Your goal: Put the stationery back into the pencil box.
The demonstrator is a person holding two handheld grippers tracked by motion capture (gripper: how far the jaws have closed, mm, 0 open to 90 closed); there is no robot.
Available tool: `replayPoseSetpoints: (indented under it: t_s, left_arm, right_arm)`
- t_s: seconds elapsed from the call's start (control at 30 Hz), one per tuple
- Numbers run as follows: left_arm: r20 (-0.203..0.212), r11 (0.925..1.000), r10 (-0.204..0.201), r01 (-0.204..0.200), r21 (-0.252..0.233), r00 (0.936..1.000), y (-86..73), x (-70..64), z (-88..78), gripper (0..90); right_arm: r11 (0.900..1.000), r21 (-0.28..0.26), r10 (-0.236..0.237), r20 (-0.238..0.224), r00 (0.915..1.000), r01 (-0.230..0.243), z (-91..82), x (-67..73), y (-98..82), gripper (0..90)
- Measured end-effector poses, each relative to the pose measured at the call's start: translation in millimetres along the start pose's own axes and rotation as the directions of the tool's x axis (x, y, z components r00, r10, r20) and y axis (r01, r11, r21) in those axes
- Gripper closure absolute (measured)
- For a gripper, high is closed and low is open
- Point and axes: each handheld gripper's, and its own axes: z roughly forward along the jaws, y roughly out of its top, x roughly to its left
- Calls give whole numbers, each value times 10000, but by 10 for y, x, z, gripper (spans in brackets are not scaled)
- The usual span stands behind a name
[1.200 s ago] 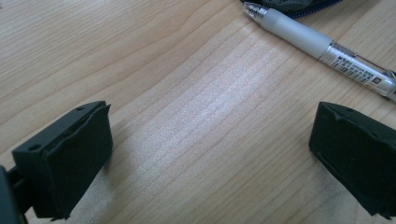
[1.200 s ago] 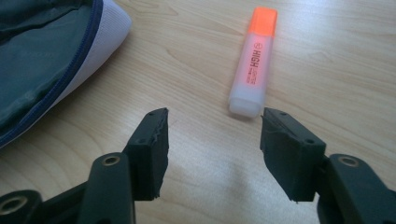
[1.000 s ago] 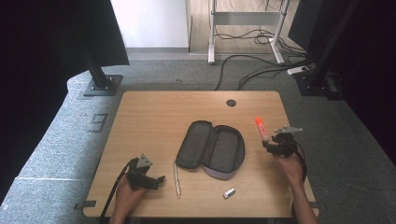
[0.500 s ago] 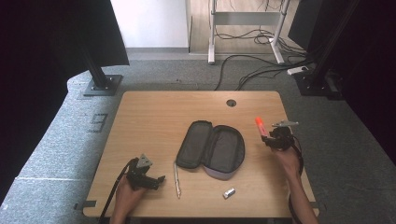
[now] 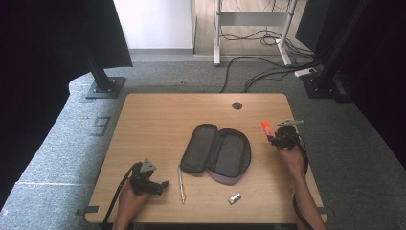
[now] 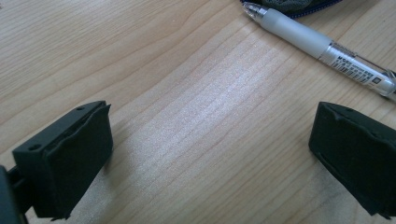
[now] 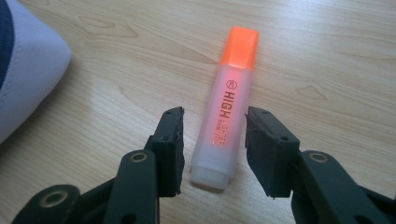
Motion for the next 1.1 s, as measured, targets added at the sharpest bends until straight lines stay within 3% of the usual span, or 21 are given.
replayPoseSetpoints:
  t_s: [0.63,0.7,1.1]
  left_arm:
    - [0,10000,-4,4,-2,10000,0,0,0,0]
    - [1,10000,-1,1,1,10000,0,0,0,0]
    - [-1,10000,0,0,1,10000,0,0,0,0]
  right_arm:
    - [9990,439,59,52,10000,-61,204,-45,17,624]
    - [9992,330,251,-112,9996,-247,208,-59,0,642]
    - [9975,379,600,-77,9982,-596,186,-43,-8,650]
